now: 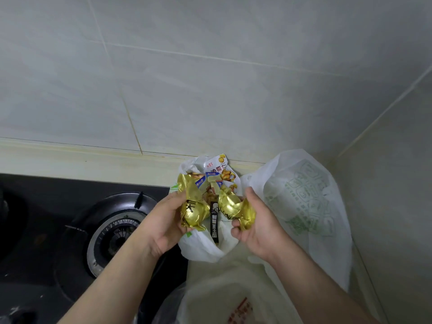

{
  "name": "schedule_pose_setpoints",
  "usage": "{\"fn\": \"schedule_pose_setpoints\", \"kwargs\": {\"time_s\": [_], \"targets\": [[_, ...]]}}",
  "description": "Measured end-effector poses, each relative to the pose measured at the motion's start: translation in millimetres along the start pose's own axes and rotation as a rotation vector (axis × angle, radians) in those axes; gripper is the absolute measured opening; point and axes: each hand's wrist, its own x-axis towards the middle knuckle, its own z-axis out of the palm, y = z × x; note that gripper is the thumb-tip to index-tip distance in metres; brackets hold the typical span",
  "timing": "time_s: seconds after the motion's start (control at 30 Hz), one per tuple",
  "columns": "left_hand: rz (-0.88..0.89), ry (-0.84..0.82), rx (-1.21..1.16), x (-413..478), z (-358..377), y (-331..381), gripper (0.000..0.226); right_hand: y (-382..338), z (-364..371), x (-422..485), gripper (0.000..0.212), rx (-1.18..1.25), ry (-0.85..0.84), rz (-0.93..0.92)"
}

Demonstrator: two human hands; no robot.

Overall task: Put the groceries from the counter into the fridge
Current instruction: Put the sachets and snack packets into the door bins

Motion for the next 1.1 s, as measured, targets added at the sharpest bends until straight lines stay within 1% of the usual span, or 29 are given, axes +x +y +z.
{"fn": "schedule_pose_setpoints", "kwargs": {"time_s": [0.03,0.1,0.17,0.23,0.33,0.4,0.43,0.5,0.57,0.6,0.67,0.7,0.77,0.8,0.83,0.87,0.93,1.03,1.1], "targets": [[-0.006,-0.005,0.0,-3.5,-0.2,0.2,0.038,0.4,0.6,-4.8,0.039,-0.016,-0.02,-0.009],[-0.021,0.012,0.005,-11.2,1.2,0.6,0.031,2.2,2.4,-15.1,0.042,-0.074,-0.061,-0.036],[-0.042,0.028,-0.006,-19.3,0.6,1.1,0.023,5.3,7.0,-25.0,0.033,-0.147,-0.067,-0.073],[-0.067,-0.004,-0.052,-31.6,-0.6,3.8,0.023,8.5,12.2,-35.2,0.025,-0.215,-0.046,-0.124],[-0.06,-0.075,-0.105,-55.5,-3.6,8.6,0.035,14.7,19.7,-52.9,0.016,-0.261,-0.064,-0.22],[-0.018,-0.084,-0.093,-72.6,-6.6,10.2,0.034,19.2,24.7,-65.6,0.012,-0.299,-0.051,-0.29],[0.01,-0.084,-0.085,-81.5,-7.6,10.6,0.031,21.0,28.0,-72.8,0.015,-0.329,-0.047,-0.323],[0.074,-0.069,-0.042,-98.7,-11.1,11.2,0.02,25.3,35.6,-86.7,0.031,-0.396,-0.048,-0.361],[0.134,-0.064,0.019,-116.3,-15.8,12.6,0.013,29.8,42.7,-98.2,0.047,-0.403,-0.059,-0.351],[0.161,-0.046,0.054,-124.2,-18.4,13.8,0.01,31.2,46.2,-103.5,0.05,-0.382,-0.071,-0.331],[0.217,-0.009,0.094,-140.3,-25.5,17.0,0.006,35.2,54.9,-112.5,0.046,-0.338,-0.117,-0.307],[0.246,0.012,0.104,-148.5,-29.1,19.5,0.008,38.3,60.3,-116.4,0.044,-0.333,-0.149,-0.302],[0.282,0.04,0.117,-164.7,-39.2,24.6,0.029,46.0,73.2,-126.6,0.038,-0.346,-0.22,-0.289],[0.286,0.047,0.127,-173.9,-44.4,27.6,0.037,50.6,80.0,-131.7,0.032,-0.353,-0.247,-0.287],[0.296,0.055,0.13,-183.2,-50.0,30.3,0.038,55.3,86.2,-135.7,0.024,-0.36,-0.269,-0.291],[0.308,0.063,0.132,-191.4,-56.8,32.2,0.033,59.6,93.0,-141.0,0.017,-0.367,-0.28,-0.295],[0.301,0.081,0.139,-207.9,-68.8,35.1,0.027,67.5,106.1,-148.7,0.013,-0.387,-0.286,-0.309],[0.318,0.139,0.155,-230.5,-88.9,38.9,0.038,76.8,126.4,-159.8,0.016,-0.415,-0.315,-0.332],[0.354,0.193,0.165,-244.7,-102.2,40.3,0.044,83.3,138.6,-165.7,0.011,-0.413,-0.35,-0.338]]}}
